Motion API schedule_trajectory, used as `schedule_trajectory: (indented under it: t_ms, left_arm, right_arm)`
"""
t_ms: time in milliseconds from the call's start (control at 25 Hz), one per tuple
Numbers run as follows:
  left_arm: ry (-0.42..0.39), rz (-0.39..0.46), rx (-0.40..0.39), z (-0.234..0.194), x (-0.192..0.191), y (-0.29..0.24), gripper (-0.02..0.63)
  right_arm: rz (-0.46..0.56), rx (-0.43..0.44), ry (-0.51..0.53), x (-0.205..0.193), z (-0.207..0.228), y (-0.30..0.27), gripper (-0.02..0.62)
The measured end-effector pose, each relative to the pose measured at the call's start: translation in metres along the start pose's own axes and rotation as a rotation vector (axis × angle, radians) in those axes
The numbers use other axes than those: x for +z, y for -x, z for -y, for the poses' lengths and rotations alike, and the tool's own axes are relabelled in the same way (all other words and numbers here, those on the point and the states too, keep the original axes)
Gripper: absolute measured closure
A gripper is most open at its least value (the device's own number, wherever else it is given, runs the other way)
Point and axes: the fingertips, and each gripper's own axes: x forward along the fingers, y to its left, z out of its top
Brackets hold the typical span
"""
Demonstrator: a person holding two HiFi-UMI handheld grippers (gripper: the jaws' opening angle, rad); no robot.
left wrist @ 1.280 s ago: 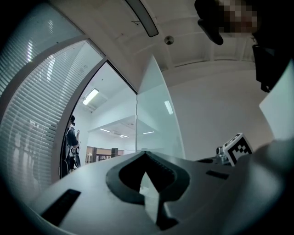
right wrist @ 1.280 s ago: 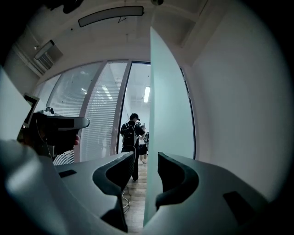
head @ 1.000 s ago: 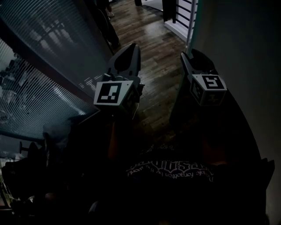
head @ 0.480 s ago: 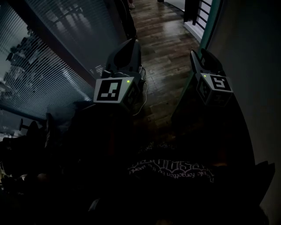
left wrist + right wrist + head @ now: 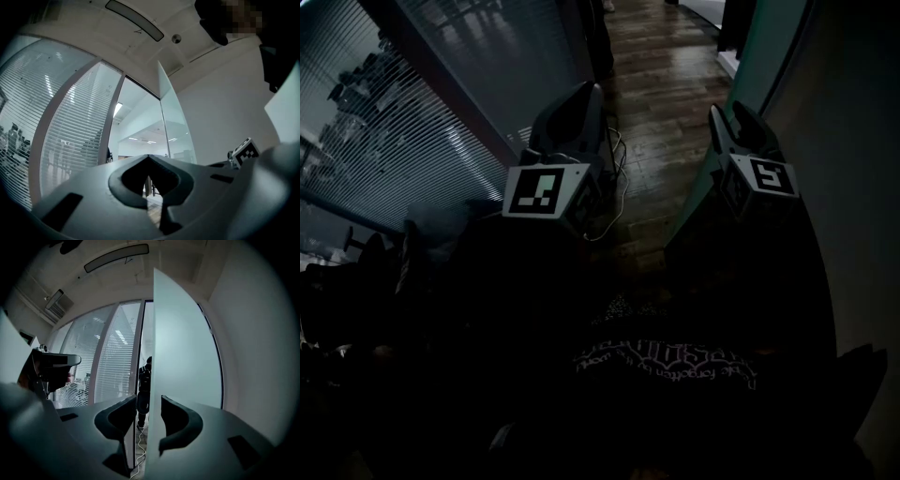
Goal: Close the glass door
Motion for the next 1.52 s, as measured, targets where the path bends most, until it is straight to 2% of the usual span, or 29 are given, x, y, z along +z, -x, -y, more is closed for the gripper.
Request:
schedule_trajectory:
  t_ms: [240, 560, 800, 1040, 1280, 1520]
  left_arm:
    - [0.014, -0.013, 0.032, -0.046, -0.015, -0.016, 0.611]
    - [-0.006, 0.007, 0.021, -0.044, -0.023, -0.031, 0.611]
    - [-0.002, 0.029, 0.058, -0.097, -0.015, -0.051, 0.611]
    - [-0.023, 0.035, 0.075, -0.114, -0.017, -0.059, 0.611]
    - [-0.022, 0.024, 0.093, -0.16, -0.014, -0.068, 0.611]
    - [-0.034, 0.024, 0.084, -0.163, -0.028, -0.071, 0.611]
  right_arm:
    - [-0.002, 0.036, 0.004, -0.004, -0.022, -0.046, 0.451]
    - [0.008, 0.093, 0.024, -0.013, -0.031, -0.058, 0.449]
    - [0.011, 0.127, 0.04, -0.005, -0.056, -0.105, 0.449]
    - [0.01, 0.16, 0.045, -0.011, -0.066, -0.13, 0.449]
    - [-0.001, 0.172, 0.051, 0.001, -0.089, -0.175, 0.449]
    - [-0.01, 0.183, 0.051, -0.016, -0.094, -0.191, 0.449]
